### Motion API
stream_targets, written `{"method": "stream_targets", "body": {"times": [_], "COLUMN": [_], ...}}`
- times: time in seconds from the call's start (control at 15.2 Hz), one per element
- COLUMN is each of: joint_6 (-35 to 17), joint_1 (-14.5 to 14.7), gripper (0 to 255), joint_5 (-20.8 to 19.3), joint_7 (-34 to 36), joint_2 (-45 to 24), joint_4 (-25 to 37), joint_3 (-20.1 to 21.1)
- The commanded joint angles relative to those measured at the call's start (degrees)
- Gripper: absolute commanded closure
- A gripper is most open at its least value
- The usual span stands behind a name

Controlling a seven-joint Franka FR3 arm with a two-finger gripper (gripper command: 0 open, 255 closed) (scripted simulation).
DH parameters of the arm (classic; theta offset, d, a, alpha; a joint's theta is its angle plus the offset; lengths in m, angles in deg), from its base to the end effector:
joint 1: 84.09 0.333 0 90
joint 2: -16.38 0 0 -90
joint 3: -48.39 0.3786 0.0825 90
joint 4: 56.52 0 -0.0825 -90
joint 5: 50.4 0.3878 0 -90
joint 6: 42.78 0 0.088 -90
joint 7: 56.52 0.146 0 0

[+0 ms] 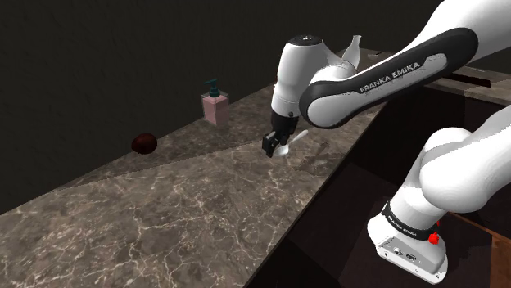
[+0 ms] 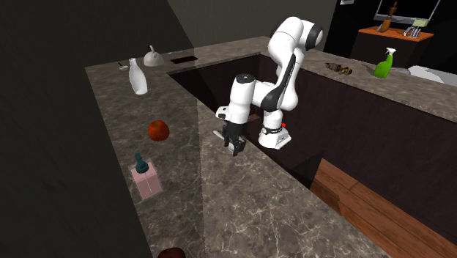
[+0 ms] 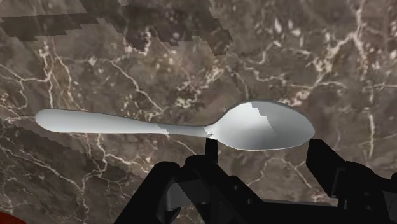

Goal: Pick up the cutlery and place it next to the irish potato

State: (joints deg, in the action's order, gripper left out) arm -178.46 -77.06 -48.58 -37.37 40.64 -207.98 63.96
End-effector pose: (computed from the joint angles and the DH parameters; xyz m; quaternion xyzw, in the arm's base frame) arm 0.3582 0.1496 0.4060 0.9967 0.0117 0.0783 0.0173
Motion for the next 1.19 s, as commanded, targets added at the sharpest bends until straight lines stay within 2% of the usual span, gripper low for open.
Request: {"method": "stream_targets", "body": {"times": [0.0,0.86,1.12], "joint_6": [2.0,13.3,12.4], "joint_1": [0.1,0.4,0.1], "gripper": [255,255,255], "joint_5": [0.2,0.6,-0.7], "joint_7": [-0.3,-1.6,2.9], "joint_2": [1.1,5.5,-3.1], "joint_4": [0.8,7.8,15.3], "joint_3": [-0.3,-1.6,2.0]}}
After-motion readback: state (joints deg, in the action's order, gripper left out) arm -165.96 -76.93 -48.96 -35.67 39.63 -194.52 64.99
